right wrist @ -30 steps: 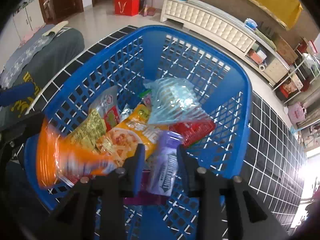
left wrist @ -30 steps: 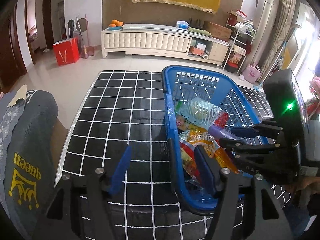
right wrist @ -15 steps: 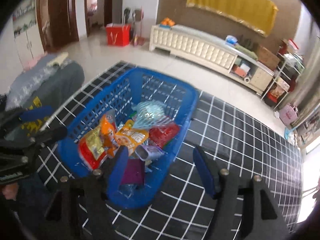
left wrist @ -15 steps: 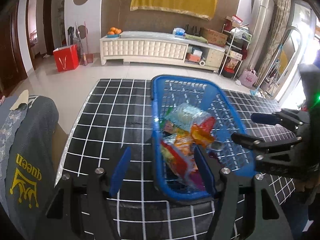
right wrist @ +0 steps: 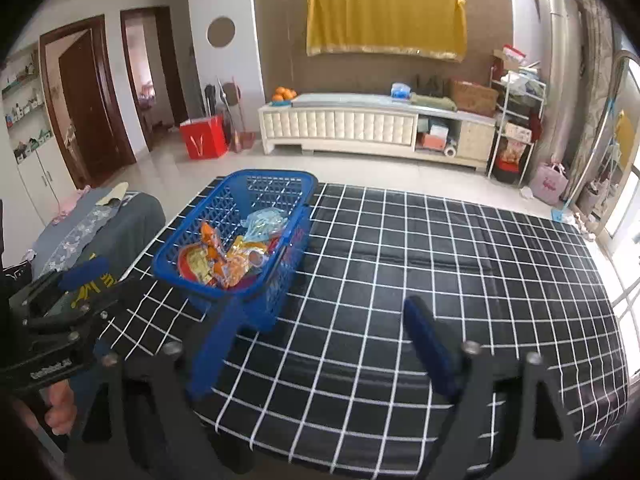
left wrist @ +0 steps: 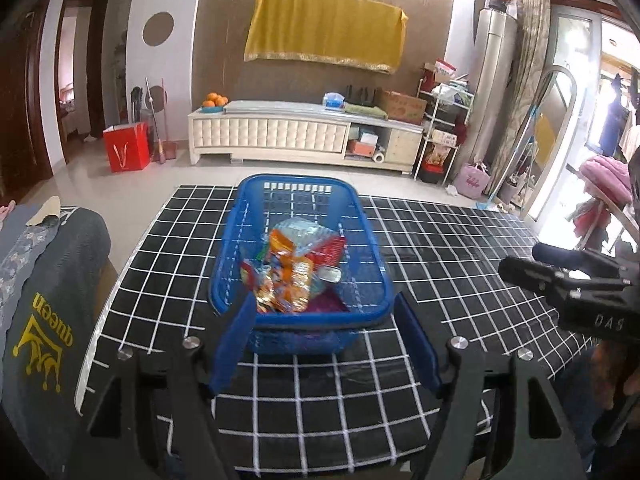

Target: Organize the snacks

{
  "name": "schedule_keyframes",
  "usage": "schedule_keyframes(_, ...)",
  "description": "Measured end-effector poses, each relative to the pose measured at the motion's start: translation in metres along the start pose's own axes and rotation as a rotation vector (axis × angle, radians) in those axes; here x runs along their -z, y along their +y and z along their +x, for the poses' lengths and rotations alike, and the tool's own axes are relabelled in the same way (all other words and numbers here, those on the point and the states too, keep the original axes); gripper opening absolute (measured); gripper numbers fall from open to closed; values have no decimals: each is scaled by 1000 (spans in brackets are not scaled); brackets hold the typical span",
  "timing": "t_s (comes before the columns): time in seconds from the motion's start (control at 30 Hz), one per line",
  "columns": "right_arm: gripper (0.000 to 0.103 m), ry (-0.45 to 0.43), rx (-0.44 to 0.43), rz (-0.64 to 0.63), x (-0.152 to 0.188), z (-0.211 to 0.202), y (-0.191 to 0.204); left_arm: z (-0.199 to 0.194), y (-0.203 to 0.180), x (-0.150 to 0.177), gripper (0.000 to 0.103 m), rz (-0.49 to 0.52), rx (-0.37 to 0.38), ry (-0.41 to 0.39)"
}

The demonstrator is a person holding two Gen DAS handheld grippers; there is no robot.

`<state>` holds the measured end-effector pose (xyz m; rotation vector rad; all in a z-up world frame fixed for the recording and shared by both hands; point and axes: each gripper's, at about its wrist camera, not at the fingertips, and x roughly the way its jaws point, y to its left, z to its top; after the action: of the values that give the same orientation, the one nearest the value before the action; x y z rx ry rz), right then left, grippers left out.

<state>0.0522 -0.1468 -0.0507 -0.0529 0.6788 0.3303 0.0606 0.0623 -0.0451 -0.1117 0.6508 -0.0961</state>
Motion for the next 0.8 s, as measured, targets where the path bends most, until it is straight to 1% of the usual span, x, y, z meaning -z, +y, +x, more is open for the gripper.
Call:
schedule_keyframes(0.03,99,-14,5,4,5,-7,-1,-7,-6,3,76,-2,-3,-12)
schedule_keyframes(0.07,100,-37,14,6,10,-16,-2,-12,-11,5,84,-2,-3,-22)
schedule_keyframes(0.17,103,-83,42,9,18,-36,-3,-31,-28,10,85,25,27,-69)
schedule_keyframes(0.23,103,-110,55,16,22,-49,-3,-42,-39,14,91,54,27,-95)
schedule_keyframes(0.3,103,-136,74,21,28,-63,-5,-56,-50,19,103,84,17,-126)
schedule_keyframes(0.4,103,-176,101,25,36,-81,-6,-75,-60,25,103,112,8,-173)
schedule_keyframes(0.47,103,-197,112,22,43,-91,-4,-85,-63,29,103,113,10,-188)
schedule_keyframes(0.57,103,-215,109,19,49,-99,-1,-94,-65,34,103,109,7,-200)
schedule_keyframes(0.63,103,-215,87,38,54,-104,-2,-101,-68,39,103,114,3,-209)
schedule_keyframes(0.8,103,-211,85,54,65,-107,-1,-110,-74,47,103,129,9,-202)
